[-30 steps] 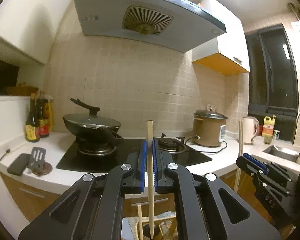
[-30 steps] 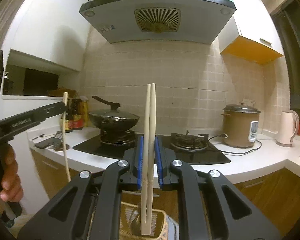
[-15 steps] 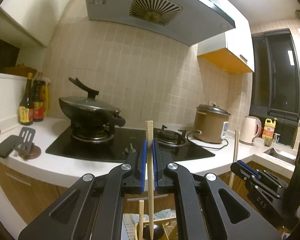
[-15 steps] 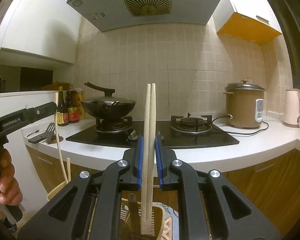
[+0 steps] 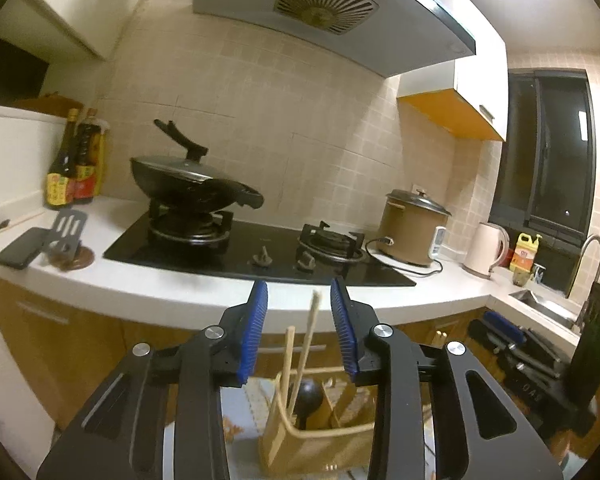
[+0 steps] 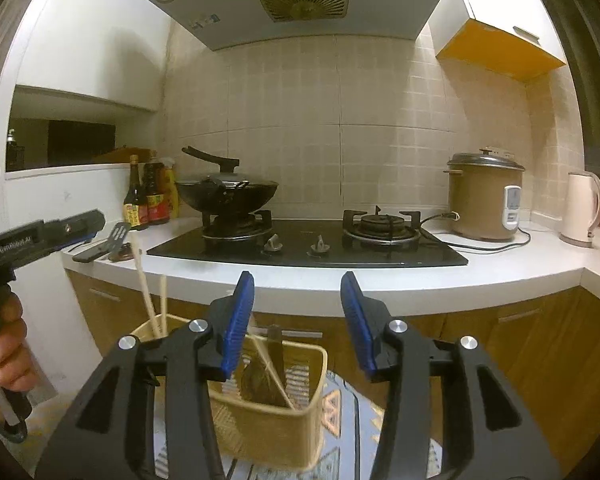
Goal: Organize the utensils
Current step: 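Open the left tool over the caddy while the right tool drops the chopstick pair in, then return the right tool to the table and grasp a clear plastic spoon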
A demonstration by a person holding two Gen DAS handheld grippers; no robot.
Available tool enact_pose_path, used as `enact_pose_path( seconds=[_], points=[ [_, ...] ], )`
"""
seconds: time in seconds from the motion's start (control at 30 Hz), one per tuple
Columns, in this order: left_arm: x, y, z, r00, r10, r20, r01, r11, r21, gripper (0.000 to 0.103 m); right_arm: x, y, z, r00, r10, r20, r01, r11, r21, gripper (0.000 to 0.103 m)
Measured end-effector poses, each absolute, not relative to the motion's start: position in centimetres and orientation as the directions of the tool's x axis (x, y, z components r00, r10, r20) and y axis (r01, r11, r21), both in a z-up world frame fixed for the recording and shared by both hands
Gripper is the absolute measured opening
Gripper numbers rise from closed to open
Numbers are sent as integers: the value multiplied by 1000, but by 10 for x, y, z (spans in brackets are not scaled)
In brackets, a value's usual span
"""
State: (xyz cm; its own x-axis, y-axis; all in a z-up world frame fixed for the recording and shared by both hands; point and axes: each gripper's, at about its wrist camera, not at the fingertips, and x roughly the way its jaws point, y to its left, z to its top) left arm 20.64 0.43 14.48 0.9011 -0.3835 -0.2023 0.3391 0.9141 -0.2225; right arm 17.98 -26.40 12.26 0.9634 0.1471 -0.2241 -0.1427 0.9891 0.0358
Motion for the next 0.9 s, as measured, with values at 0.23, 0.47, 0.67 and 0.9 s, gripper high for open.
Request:
enact_pose_path(
  seconds=[0.23, 0.47, 0.67, 0.9],
  points=[
    [170, 3, 153, 838, -416, -354, 364, 909, -205, 32, 136, -263, 154, 940, 110, -324, -105, 994, 33, 42],
    [149, -20, 122, 655, -491, -574, 435, 867, -245, 32, 116, -260, 141, 803, 162, -573, -127, 987, 102, 42],
    [142, -47, 56, 454, -515, -727, 471, 831, -295, 32, 92, -266, 86, 682, 162, -713, -86, 986, 142, 42],
    [141, -71, -17, 248, -552, -796, 470, 787, -400, 27, 73, -265, 9, 499, 218, -839, -82, 975, 204, 41]
  ],
)
